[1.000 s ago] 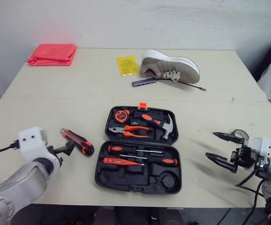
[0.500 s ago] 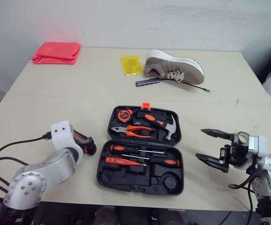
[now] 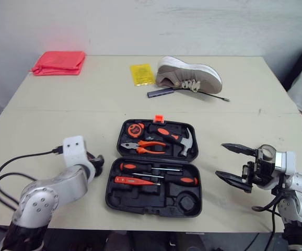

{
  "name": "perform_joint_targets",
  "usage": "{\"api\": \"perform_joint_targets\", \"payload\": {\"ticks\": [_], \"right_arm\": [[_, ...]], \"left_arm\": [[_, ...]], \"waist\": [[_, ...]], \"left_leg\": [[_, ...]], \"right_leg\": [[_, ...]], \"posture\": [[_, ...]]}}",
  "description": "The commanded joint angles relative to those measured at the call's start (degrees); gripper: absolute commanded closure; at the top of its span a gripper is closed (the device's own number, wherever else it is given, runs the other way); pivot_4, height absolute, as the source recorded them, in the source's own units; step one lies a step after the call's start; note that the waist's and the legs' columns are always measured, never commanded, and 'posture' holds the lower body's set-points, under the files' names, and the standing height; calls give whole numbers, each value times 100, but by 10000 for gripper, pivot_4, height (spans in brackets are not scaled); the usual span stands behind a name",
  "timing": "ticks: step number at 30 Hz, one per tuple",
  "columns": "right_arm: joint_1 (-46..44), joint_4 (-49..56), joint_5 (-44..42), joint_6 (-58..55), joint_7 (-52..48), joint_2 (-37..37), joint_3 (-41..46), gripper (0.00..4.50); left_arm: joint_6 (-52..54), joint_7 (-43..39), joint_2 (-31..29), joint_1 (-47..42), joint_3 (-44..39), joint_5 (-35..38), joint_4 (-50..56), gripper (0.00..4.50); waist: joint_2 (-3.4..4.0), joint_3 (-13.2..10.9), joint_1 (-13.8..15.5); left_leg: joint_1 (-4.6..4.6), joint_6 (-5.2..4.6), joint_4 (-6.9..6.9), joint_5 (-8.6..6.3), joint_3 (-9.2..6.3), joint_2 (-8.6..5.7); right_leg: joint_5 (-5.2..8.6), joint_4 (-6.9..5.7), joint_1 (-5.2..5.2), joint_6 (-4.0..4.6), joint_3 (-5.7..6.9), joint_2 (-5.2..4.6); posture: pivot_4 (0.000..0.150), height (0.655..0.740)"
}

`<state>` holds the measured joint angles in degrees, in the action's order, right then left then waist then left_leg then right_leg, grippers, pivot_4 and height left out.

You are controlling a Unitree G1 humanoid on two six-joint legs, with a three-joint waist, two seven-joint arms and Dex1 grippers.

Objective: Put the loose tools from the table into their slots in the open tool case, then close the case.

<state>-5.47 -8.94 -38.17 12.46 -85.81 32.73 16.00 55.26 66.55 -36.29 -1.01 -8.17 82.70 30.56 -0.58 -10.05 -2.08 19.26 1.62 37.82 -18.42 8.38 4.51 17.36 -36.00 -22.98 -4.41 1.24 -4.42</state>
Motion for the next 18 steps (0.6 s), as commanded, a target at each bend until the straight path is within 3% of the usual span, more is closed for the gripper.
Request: {"api": "perform_joint_targets", "payload": {"ticks": [1,2,7,14,18], "right_arm": [[9,238,-113,-3,20,30,104,0],[8,241,-116,-8,23,36,110,0],[-14,285,-111,-55,55,75,118,0],[-57,334,-38,-97,123,123,88,0],[-147,201,19,-50,87,156,104,0]], "left_arm": [[129,-128,-82,651,-230,38,-206,24148],[118,-183,-104,736,-320,32,-183,28562],[-44,-1137,-522,999,-974,-434,24,29301],[-800,-5442,-1869,1874,-1824,-1928,287,29301],[-2119,-8094,-2275,2460,-2257,-3219,226,29301]], "waist": [[0,0,-11],[0,0,-14],[-14,-6,-52],[-68,-40,-72],[-67,-42,-71]], "left_leg": [[-16,3,-9,-2,-3,-1],[-40,12,-19,-10,-8,-3],[-101,16,-73,-21,-78,-74],[-76,45,-74,-23,-147,-61],[-32,56,-78,-46,-145,-48]], "right_leg": [[3,3,22,5,-4,4],[7,10,45,13,-10,10],[11,18,54,20,-71,30],[61,15,17,141,-58,72],[61,25,-26,145,-54,56]], "posture": [[1500,7400],[1500,7400],[1500,7400],[1500,7400],[1500,7400]]}}
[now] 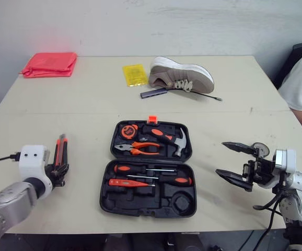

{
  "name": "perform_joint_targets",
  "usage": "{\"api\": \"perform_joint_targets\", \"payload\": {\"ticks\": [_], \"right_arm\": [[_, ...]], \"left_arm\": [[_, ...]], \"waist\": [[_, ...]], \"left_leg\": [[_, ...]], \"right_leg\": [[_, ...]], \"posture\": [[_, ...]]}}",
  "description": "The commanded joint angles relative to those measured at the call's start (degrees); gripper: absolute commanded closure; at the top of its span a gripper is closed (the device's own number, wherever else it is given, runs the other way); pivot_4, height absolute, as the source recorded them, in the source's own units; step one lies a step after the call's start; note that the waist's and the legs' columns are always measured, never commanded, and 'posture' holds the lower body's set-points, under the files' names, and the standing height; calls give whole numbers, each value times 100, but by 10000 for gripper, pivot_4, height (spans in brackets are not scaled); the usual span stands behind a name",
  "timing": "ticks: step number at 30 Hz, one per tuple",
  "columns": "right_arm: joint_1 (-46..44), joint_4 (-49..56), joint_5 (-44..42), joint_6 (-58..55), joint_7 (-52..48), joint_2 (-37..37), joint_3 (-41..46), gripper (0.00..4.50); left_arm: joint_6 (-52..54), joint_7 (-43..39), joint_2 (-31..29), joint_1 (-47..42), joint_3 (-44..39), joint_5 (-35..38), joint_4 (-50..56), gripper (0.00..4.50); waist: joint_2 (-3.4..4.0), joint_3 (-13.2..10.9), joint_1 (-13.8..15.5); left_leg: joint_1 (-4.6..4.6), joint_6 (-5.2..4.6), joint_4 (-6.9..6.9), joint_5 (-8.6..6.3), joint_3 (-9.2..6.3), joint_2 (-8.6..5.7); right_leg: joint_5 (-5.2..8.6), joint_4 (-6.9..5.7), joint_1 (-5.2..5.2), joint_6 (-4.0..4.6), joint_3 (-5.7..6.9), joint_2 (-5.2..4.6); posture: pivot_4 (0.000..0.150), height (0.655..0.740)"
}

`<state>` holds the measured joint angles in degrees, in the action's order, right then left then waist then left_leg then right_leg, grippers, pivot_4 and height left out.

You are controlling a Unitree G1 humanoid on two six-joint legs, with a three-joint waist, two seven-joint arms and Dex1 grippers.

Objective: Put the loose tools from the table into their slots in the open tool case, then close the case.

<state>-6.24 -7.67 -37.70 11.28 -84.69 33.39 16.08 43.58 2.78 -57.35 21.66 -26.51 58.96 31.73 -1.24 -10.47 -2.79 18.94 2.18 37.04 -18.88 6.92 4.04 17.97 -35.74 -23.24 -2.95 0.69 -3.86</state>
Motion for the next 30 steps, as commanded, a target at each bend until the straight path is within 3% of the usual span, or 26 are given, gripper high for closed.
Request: {"api": "perform_joint_targets", "payload": {"ticks": [1,5,9,12,15,20,30], "right_arm": [[-75,68,-12,92,-46,100,92,0],[76,285,-76,69,-201,162,106,0],[489,810,-223,-92,-439,305,60,0],[719,1176,-319,-243,-358,364,54,0],[1091,1898,-446,-547,-205,488,20,0],[1583,2783,-646,-1019,38,737,104,0],[1803,3329,-788,-1533,461,1010,275,0]], "left_arm": [[-1354,-2365,-288,250,-483,-1170,81,29301],[-2376,-4690,-872,63,-172,-1763,293,29301],[-2487,-5813,-1364,-865,754,-1655,666,29301],[-2160,-6065,-1477,-1770,1566,-1682,926,29301],[-1595,-6226,-1666,-2808,2733,-2376,1141,29301],[-617,-6413,-1380,-4114,4218,-3151,1398,29301],[308,-6308,-748,-4900,5567,-4450,1403,29301]], "waist": [[0,-1,0],[1,-6,37],[16,-14,112],[19,-17,117],[20,-18,117],[15,-24,107],[-20,-44,124]], "left_leg": [[31,-9,1,5,2,-2],[54,-33,-4,4,3,0],[61,-49,-7,-16,11,3],[62,-58,-4,-22,14,2],[63,-80,4,-38,20,-13],[49,-74,15,-34,13,-18],[35,-83,36,-39,14,-20]], "right_leg": [[-2,-1,-29,-3,1,-7],[-2,15,-44,-3,10,-10],[-12,25,-45,-23,8,-12],[-42,25,-43,-78,4,-5],[-59,29,-41,-110,-7,23],[-62,14,-42,-116,-35,83],[-74,10,-42,-131,-106,124]], "posture": [[1500,7400],[1500,7400],[1500,7400],[1500,7400],[1500,7400],[1500,7400],[1500,7400]]}}
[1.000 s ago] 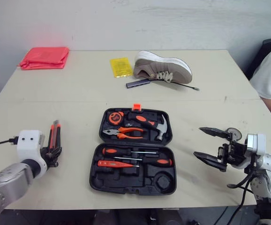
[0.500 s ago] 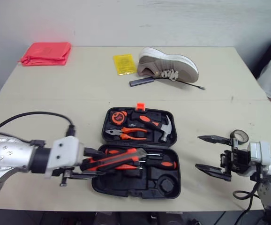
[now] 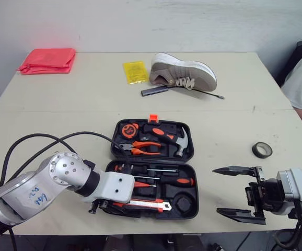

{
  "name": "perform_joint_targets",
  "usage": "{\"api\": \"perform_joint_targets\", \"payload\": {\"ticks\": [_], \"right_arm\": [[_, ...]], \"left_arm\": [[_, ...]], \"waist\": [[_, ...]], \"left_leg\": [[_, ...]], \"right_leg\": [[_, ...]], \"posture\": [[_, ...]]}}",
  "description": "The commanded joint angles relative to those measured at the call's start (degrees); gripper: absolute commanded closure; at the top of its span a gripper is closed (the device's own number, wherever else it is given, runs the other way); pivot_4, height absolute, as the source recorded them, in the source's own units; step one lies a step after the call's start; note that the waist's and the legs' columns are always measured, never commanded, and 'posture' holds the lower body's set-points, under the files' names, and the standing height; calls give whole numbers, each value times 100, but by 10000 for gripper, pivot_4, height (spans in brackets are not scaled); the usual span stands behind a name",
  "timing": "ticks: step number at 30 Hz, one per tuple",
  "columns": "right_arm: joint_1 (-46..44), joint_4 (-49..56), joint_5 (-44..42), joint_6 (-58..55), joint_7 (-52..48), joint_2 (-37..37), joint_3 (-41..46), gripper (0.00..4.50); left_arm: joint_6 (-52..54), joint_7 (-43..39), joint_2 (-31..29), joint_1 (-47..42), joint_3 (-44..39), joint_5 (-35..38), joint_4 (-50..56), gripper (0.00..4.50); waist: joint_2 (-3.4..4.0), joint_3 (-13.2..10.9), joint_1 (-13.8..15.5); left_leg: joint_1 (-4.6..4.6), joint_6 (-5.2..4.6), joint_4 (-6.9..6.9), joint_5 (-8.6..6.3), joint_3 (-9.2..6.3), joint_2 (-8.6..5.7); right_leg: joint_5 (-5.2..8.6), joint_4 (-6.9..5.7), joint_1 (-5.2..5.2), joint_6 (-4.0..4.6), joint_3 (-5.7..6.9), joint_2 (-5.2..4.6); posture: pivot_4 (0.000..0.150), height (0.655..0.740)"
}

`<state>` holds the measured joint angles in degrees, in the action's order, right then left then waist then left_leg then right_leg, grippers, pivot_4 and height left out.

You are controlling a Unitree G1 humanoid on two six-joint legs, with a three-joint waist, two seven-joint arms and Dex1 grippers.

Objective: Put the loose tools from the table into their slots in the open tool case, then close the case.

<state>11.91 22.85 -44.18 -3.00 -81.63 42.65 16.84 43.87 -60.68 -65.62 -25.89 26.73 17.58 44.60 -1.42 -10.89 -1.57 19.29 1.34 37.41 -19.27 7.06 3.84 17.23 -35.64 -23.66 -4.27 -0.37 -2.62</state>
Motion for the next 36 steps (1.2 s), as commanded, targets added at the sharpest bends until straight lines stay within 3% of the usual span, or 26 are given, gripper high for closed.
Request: {"api": "perform_joint_targets", "payload": {"ticks": [1,15,16,18,21,26,29,31,34,36], "right_arm": [[-31,295,-137,-136,204,81,195,0],[23,187,-64,-82,234,6,230,0],[28,179,-60,-75,226,3,235,0],[18,149,-48,-60,211,-2,239,0],[-15,92,-22,-24,190,-17,229,0],[-98,-16,36,24,195,-54,179,0],[-144,-79,89,32,221,-70,151,0],[-170,-125,152,19,251,-71,137,0],[-188,-155,211,-13,292,-71,120,0],[-208,-172,246,-29,316,-70,102,0]], "left_arm": [[321,17,110,-219,331,-435,96,29301],[781,188,653,-233,437,-683,39,29301],[749,224,724,-195,371,-663,46,21301],[567,163,851,-165,-7,-432,118,13696],[317,2,883,32,-633,-37,253,13696],[-1031,51,1123,831,-1555,132,56,13696],[-1462,112,1147,1318,-1736,-58,-191,22029],[-2008,-19,1079,1557,-1684,-285,-328,31058],[-2088,141,1444,1785,-1825,68,-426,44577],[-2138,244,1658,1969,-1747,67,-520,44577]], "waist": [[-3,-1,3],[-5,-1,12],[-5,-1,18],[-7,-1,27],[-9,-1,17],[-8,0,-3],[-8,0,4],[-8,0,-5],[-8,0,1],[-8,0,6]], "left_leg": [[1,-1,3,-1,-1,0],[1,-18,38,-10,-2,0],[2,-23,46,-13,-2,-1],[5,-32,60,-18,-4,-2],[8,-38,68,-20,-2,-3],[1,-33,64,-21,-4,5],[1,-31,65,-21,-8,6],[-3,-31,64,-21,-5,5],[-2,-32,64,-21,-5,12],[1,-35,64,-23,-3,23]], "right_leg": [[0,0,0,0,0,1],[-3,-16,9,-6,-3,-3],[-4,-16,12,-8,-4,-4],[-7,-18,16,-12,-4,-10],[-8,-18,17,-14,-6,-18],[-6,-29,16,-10,-8,-14],[-5,-31,16,-8,-6,-9],[-6,-31,16,-8,-9,-8],[-7,-30,16,-7,-8,-15],[-9,-26,17,-11,-8,-19]], "posture": [[1500,7400],[1500,7400],[1500,7400],[1500,7400],[1500,7400],[1500,7400],[1500,7400],[1500,7400],[1500,7400],[1500,7400]]}}
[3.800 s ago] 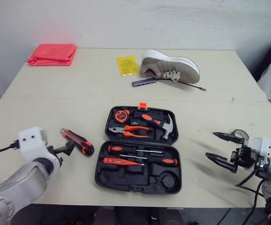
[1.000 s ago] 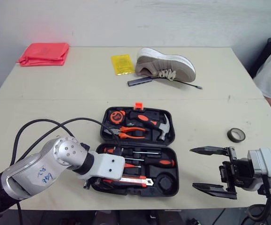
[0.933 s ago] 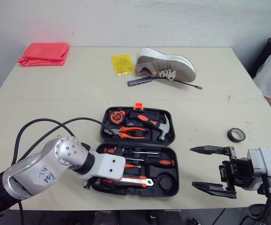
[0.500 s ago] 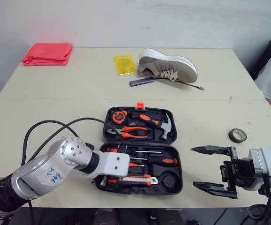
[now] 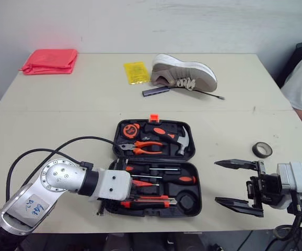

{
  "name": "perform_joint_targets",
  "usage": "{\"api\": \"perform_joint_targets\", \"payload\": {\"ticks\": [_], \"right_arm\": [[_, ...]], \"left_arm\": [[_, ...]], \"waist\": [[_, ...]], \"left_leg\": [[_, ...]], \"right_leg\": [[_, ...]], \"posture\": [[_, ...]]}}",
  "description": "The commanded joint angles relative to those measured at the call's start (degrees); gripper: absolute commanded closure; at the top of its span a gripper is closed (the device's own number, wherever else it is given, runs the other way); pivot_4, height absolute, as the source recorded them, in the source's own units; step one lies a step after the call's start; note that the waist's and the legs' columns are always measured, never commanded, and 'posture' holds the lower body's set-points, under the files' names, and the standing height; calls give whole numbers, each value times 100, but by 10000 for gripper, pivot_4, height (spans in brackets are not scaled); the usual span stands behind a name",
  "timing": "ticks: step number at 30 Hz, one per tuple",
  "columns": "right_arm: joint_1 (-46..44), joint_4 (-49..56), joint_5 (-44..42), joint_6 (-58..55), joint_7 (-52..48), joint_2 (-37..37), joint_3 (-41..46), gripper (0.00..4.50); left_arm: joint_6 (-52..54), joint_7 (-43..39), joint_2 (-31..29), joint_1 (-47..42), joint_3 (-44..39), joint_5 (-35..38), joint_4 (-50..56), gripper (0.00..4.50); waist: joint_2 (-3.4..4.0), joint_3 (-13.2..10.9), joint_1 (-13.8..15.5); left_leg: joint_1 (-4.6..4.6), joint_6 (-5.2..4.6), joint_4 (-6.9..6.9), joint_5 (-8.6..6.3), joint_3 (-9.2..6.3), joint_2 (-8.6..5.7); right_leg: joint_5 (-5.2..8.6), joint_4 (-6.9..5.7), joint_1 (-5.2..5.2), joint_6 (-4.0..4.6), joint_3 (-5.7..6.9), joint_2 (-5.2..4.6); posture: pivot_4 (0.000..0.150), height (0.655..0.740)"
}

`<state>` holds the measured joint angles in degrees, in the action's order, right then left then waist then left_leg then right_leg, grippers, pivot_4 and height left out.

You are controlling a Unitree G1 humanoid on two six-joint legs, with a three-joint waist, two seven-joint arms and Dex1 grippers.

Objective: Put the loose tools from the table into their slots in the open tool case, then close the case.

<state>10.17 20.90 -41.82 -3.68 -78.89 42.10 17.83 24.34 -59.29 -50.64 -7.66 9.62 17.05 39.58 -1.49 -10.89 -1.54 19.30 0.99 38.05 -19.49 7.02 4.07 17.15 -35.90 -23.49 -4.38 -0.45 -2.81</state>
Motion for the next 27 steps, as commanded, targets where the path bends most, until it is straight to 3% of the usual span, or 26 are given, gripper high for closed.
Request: {"api": "perform_joint_targets", "payload": {"ticks": [1,12,15,27], "right_arm": [[-40,16,23,29,59,-13,-1,0],[77,-47,84,66,28,4,71,0],[136,-92,94,134,-16,-12,110,0],[240,-351,187,466,-112,-78,110,0]], "left_arm": [[-278,124,210,220,37,15,-70,44577],[-459,426,548,632,695,-610,-529,44577],[-586,489,613,801,883,-766,-710,44577],[-986,555,114,981,1316,-1865,-1301,44577]], "waist": [[0,0,0],[1,0,-7],[6,4,-4],[60,93,-16]], "left_leg": [[0,-3,0,-1,0,-1],[-2,-3,-1,-2,0,1],[-3,-3,-4,-2,1,3],[-24,-16,-27,-9,7,-15]], "right_leg": [[-1,0,0,-2,0,-3],[-2,0,0,-2,0,-1],[-1,0,1,0,7,-44],[1,19,42,2,16,-66]], "posture": [[1500,7400],[1500,7400],[1500,7400],[1500,7400]]}}
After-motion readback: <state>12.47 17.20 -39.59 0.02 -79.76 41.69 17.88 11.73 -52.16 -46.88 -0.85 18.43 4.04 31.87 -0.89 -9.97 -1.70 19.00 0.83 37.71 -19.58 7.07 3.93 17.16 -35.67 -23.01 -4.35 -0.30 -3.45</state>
